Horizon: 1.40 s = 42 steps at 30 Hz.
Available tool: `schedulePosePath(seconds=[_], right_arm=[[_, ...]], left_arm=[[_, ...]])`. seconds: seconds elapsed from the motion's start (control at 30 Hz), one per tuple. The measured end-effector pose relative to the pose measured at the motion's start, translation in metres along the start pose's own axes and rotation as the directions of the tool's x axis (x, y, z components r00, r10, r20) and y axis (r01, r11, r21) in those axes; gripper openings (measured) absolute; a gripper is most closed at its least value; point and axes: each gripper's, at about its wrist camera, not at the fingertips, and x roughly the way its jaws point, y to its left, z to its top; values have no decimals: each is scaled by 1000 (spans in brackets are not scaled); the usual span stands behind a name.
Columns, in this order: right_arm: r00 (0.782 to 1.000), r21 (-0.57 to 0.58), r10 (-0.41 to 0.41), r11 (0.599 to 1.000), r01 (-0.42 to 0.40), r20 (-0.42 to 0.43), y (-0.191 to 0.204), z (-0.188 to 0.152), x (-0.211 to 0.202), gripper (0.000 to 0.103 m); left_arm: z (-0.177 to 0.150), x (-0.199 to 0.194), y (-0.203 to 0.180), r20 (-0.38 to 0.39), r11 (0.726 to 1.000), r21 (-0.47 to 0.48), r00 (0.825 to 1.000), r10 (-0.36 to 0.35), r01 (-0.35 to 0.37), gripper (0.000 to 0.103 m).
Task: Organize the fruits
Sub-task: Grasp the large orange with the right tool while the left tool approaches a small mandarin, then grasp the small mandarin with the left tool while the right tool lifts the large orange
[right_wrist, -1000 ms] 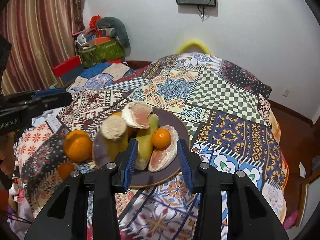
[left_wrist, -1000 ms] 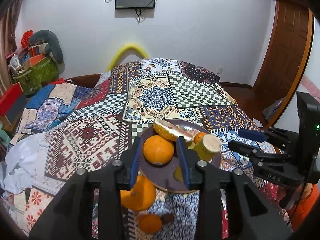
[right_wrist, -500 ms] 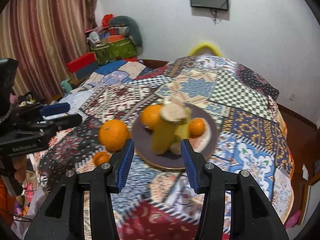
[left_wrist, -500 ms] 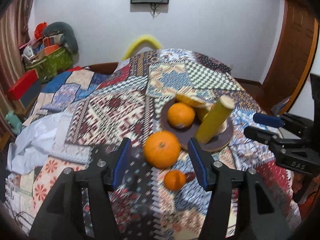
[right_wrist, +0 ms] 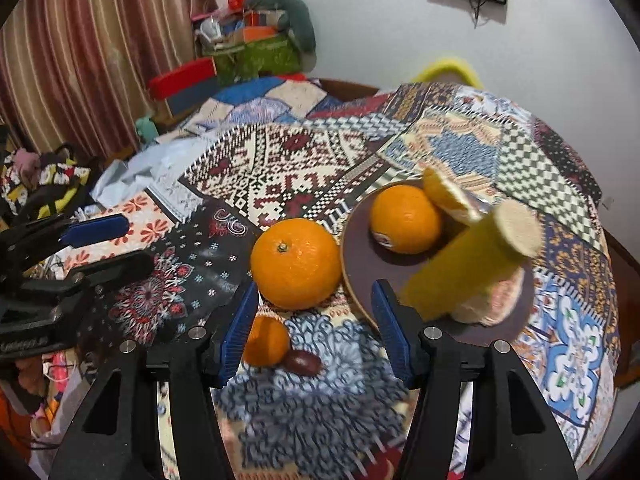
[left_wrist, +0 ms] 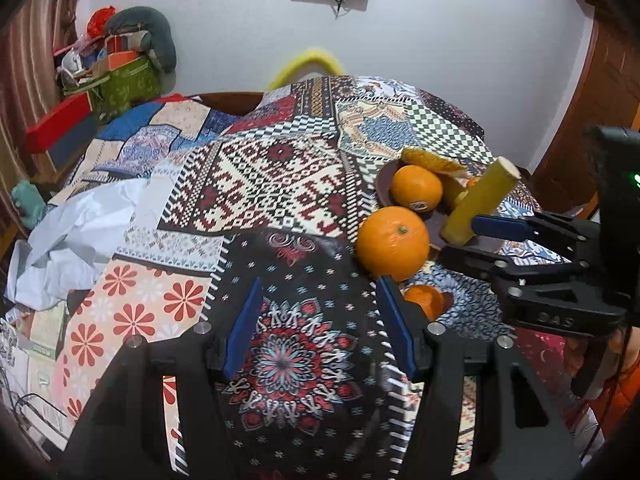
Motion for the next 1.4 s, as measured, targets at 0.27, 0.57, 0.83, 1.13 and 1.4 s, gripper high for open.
schedulePosePath(seconds=[0.27, 0.57, 0.83, 1.13, 1.4], right_arm=[[999, -51, -20, 999, 18, -51, 13, 10, 30, 56], [997, -70, -27, 997, 22, -73, 20, 11, 52, 68], [998, -35, -5, 999, 3, -68, 16, 13, 45, 64], [999, 7, 13, 1000, -13, 38, 8, -2, -18, 64], [995, 73, -44, 997, 38, 87, -27, -29, -62, 64]], left_arm=[[-7, 22, 14, -25, 1000, -27, 1000, -13, 13, 58], [-10, 36, 23, -50, 997, -66, 998, -33, 30, 58], [-7, 30, 17, -41, 998, -59, 999, -33, 31, 58], [-4, 13, -6, -15, 998, -27, 999, -52, 52, 58], [-7, 15, -38, -40, 997, 5, 996, -82, 82, 58]])
